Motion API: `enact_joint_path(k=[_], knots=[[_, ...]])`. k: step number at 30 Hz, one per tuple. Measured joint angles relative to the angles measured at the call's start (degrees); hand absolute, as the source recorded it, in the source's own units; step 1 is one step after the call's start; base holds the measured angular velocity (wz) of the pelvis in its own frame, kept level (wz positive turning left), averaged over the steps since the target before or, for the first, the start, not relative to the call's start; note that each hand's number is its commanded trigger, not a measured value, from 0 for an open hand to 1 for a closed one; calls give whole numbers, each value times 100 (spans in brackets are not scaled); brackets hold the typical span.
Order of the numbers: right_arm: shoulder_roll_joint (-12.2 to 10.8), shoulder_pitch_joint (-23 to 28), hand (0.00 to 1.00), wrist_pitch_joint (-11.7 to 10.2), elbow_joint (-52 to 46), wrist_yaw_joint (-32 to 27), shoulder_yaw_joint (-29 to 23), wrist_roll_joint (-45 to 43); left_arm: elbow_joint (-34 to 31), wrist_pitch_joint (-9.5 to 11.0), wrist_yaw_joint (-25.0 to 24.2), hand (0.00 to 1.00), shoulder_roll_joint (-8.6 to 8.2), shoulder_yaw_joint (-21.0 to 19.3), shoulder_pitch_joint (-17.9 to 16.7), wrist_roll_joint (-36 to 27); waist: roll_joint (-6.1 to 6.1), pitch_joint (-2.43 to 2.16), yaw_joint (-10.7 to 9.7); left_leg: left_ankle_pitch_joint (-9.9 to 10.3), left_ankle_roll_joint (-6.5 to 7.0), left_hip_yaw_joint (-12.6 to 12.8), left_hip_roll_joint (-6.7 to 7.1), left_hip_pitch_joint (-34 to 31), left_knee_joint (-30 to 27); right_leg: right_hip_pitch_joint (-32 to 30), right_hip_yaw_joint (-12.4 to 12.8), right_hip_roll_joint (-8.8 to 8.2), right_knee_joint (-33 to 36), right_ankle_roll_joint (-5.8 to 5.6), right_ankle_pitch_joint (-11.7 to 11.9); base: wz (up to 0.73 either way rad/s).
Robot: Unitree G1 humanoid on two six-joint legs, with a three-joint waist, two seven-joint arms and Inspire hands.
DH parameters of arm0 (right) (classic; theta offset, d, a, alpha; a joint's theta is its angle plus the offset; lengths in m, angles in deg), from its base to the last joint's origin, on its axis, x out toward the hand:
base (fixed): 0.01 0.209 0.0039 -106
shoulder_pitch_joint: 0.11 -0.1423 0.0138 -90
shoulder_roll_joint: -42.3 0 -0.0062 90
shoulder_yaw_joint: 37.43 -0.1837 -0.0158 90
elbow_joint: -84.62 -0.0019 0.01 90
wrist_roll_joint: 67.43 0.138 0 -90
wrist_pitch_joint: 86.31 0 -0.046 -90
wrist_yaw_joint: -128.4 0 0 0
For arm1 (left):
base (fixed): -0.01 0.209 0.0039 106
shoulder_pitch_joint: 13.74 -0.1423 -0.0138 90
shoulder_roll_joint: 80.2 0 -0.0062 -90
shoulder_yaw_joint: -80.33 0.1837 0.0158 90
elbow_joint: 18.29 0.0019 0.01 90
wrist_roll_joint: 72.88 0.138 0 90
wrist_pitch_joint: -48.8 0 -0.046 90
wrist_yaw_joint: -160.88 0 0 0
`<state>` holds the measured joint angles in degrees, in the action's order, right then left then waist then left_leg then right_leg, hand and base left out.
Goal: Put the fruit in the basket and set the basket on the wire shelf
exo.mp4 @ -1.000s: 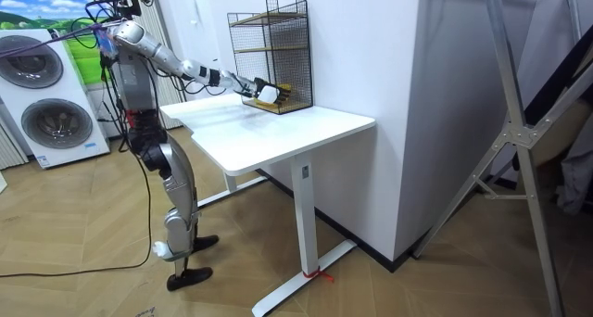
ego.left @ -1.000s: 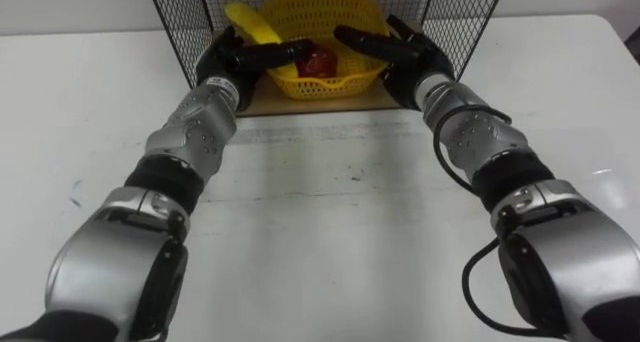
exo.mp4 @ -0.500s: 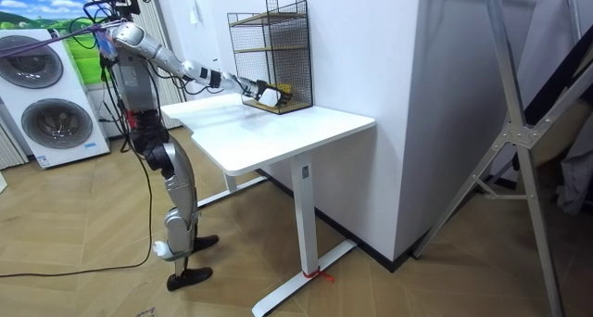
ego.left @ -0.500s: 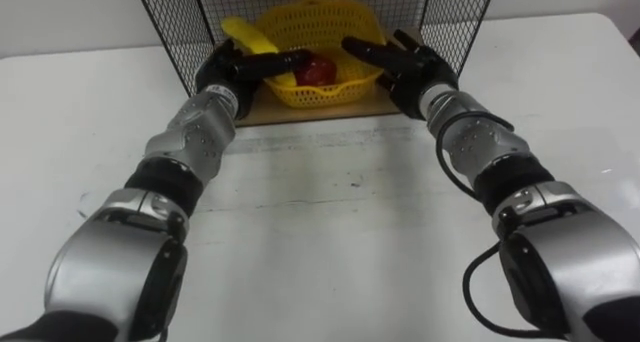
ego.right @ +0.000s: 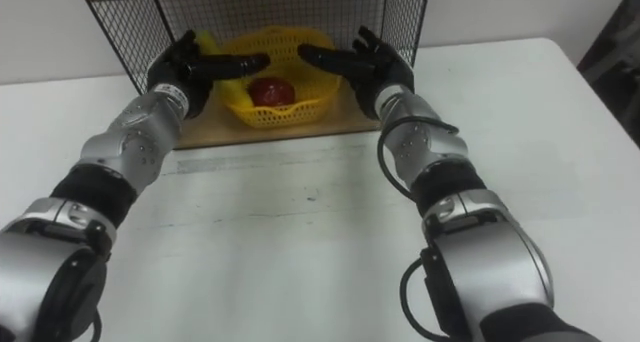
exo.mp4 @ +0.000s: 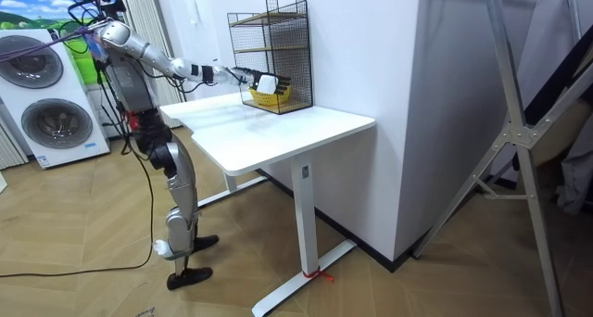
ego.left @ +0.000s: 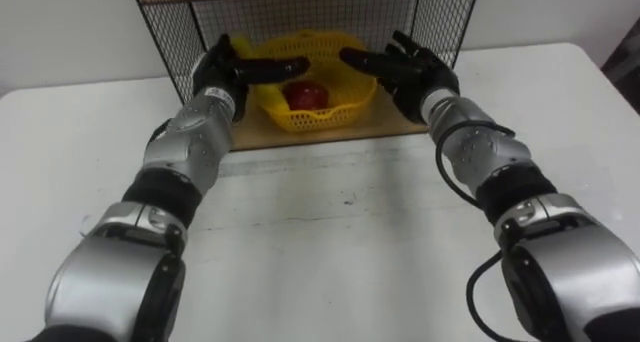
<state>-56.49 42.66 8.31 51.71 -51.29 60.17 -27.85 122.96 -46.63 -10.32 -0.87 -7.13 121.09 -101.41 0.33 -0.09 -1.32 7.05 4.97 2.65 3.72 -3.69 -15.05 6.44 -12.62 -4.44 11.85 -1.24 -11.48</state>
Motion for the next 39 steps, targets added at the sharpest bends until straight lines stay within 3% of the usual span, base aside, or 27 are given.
enact_joint_path(k=[5, 14, 18, 24, 28, 30, 34, 36, 39], knots=[[-7, 163, 0, 17, -330, -23, -1, -204, -701, -103, 148, 0, -10, -1, -428, 5, -24, -16, 0, -15, -11, 37, -18, 55, 30, 54, -15, 12, -29, 2, 2, -2], [-10, 472, 0, 23, -1147, 72, 0, -241, -1120, -120, 173, 0, -40, -2, -504, -5, -42, -30, 12, -99, 1, 60, -17, 237, 150, 175, -2, 11, -27, -6, 43, 0], [16, 945, 0, 48, -1872, 65, 1, -368, -1905, -133, 209, 0, -42, 13, -991, -5, -42, -32, 7, -99, 1, 86, -20, 261, 164, 184, 6, 9, -26, -6, 43, -2], [126, 1310, 0, 129, -2549, 117, -6, -620, -2384, -179, 231, 0, -41, 12, -1551, 252, -44, -31, 12, -99, 0, 104, -21, 272, 196, 173, 37, 8, -31, -6, 43, -1], [192, 1573, 0, 131, -3271, 129, -10, -911, -2957, -205, 224, 0, -15, 18, -1814, 820, -109, -59, 29, -100, 0, 130, -22, 289, 238, 165, 104, 19, -54, -6, 43, -5], [202, 2034, 0, 159, -3670, 178, -13, -1043, -3585, -176, 173, 0, -2, 28, -2222, 952, -194, -89, 33, -97, -4, 131, -7, 411, 302, 303, 109, 20, -149, -10, 45, 0], [239, 2666, 0, 157, -4289, 228, -221, -1128, -4146, -165, 114, 0, 54, -11, -2785, 963, -201, -82, 15, -93, -8, 113, 6, 433, 337, 356, 102, 22, -223, -18, 59, 2], [251, 3144, 0, 94, -4726, 174, -264, -1312, -4533, -155, 100, 0, 70, -7, -3329, 1052, -207, -78, 20, -90, -13, 146, 0, 460, 368, 361, 141, 27, -225, -18, 59, -5], [274, 3685, 0, 76, -5171, 158, -264, -1640, -4786, -155, 100, 0, 119, -5, -3694, 1080, -205, -51, 25, -84, -19, 154, -10, 448, 370, 342, 144, 33, -224, -18, 59, -4]])
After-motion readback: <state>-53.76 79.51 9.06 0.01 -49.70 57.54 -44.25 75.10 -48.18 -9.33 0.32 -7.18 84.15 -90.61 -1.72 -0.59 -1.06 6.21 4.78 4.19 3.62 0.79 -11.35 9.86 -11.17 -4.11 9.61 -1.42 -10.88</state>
